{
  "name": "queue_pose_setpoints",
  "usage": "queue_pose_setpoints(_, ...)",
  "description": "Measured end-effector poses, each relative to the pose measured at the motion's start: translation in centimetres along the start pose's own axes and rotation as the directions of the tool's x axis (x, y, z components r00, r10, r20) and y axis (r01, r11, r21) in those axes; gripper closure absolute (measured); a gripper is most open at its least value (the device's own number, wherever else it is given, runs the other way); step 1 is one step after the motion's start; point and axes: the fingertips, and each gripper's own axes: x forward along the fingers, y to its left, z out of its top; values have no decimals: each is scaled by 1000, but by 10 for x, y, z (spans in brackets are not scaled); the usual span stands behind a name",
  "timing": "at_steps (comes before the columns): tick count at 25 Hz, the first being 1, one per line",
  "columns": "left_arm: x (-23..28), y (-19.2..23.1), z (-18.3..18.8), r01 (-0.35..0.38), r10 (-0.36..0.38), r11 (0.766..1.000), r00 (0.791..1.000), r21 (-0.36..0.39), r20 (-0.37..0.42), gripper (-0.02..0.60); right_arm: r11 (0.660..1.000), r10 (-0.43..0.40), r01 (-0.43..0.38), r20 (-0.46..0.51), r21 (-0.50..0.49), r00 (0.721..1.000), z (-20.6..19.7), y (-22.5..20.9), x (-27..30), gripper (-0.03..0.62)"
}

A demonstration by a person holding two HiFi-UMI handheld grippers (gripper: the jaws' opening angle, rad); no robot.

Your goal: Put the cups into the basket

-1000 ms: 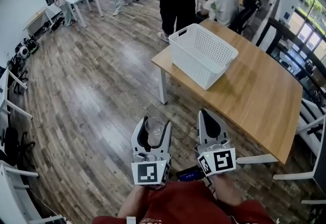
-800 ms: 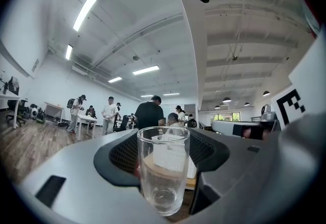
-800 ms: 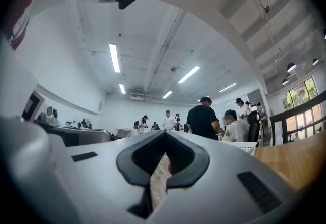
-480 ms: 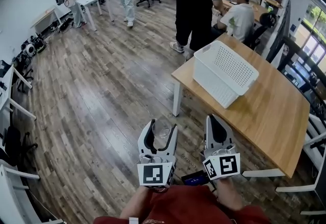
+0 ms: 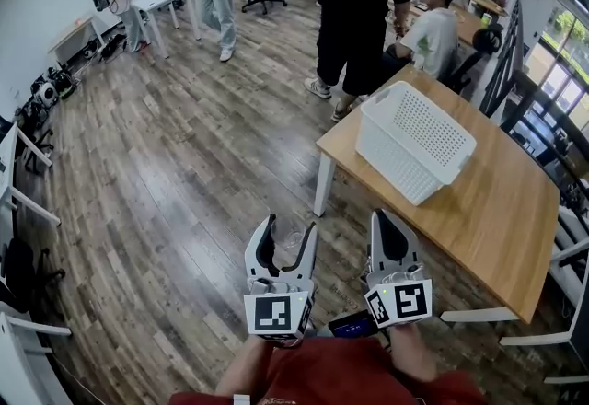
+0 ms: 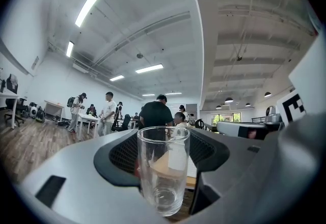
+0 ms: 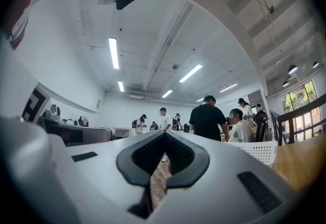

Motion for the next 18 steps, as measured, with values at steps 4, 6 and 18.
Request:
queue_pose_setpoints(4,22,-1,-5,12,-12,1000,1000,-12,-9,291,1000,-23,23,-2,8,1000,-8,-17,12,591)
queue_pose_setpoints(6,36,-5,-7,23,-23,1000,1000,-6,-5,291,999,-36,36,0,14,999,-10,-30,19,591)
queue_pose_setpoints(18,125,-42,-15,107,-107,994,994,13,0,291,997,-77,77,6,26,997,-12,-106,65,589)
